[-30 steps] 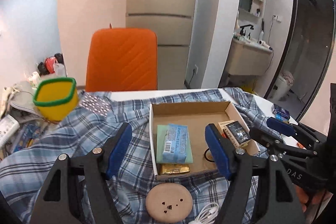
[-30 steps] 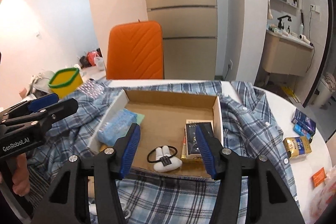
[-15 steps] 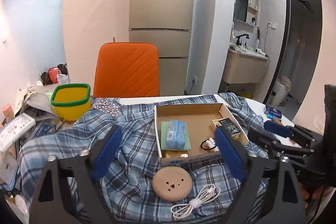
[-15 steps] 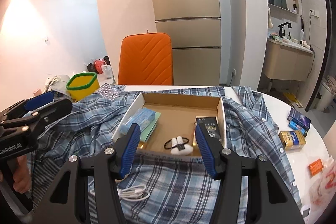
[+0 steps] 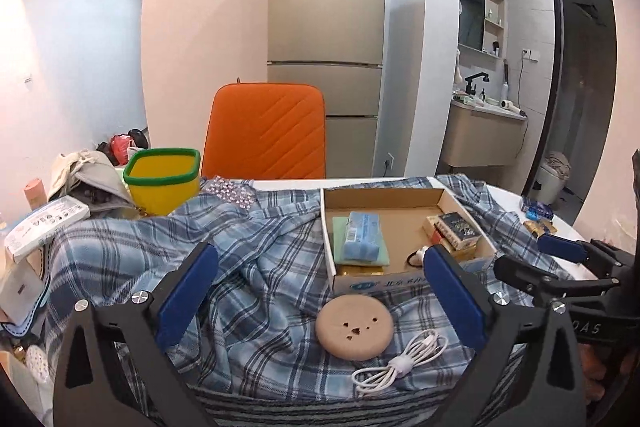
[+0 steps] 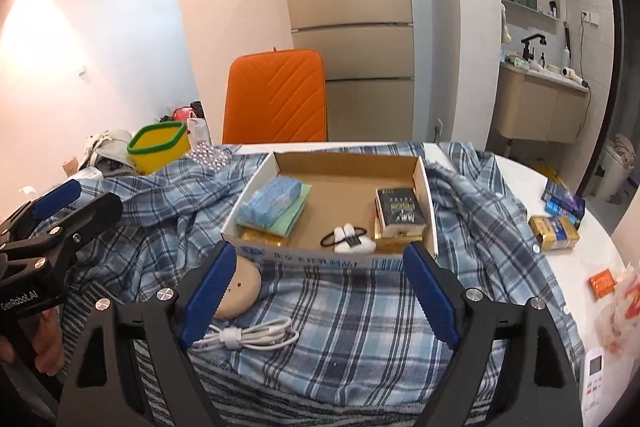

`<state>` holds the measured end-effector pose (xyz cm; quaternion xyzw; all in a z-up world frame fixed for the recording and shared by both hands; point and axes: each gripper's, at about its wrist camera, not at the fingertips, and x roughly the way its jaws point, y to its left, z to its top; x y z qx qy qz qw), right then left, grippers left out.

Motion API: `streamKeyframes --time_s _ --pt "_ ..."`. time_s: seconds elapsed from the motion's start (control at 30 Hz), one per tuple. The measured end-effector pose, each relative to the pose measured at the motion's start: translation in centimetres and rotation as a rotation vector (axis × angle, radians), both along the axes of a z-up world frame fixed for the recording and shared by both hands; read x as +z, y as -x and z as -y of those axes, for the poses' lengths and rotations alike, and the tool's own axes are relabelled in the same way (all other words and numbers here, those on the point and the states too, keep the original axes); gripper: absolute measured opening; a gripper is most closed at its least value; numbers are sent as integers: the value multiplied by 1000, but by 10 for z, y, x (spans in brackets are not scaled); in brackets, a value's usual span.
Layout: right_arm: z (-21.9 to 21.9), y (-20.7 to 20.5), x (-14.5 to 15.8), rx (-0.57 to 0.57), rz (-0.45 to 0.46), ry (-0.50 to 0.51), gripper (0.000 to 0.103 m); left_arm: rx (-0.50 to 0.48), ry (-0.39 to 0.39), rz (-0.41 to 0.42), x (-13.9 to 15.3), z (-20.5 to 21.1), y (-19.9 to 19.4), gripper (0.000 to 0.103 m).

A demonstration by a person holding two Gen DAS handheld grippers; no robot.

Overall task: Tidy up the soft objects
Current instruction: 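Withdraw both tools from the box toward the coaster and cable, then grasp the white cable with the left tool while the right tool grasps the beige coaster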

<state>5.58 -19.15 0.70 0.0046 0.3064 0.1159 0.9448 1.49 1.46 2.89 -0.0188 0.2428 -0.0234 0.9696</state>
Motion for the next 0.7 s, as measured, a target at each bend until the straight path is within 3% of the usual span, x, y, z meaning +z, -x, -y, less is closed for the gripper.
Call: streamKeyframes --time_s 0.27,0.4,0.53,0.7 --pt "-1 1 -22 12 -48 16 87 8 -30 -64 -23 -4 4 102" --pt "-5 1 -32 46 -102 14 87 -37 -6 -158 -39 -7 3 101" --pt "-10 2 -41 60 -135 19 87 -114 13 -244 -51 -3 0 92" --pt "-8 0 -45 46 -145 18 87 -239 -6 -344 -66 10 1 69"
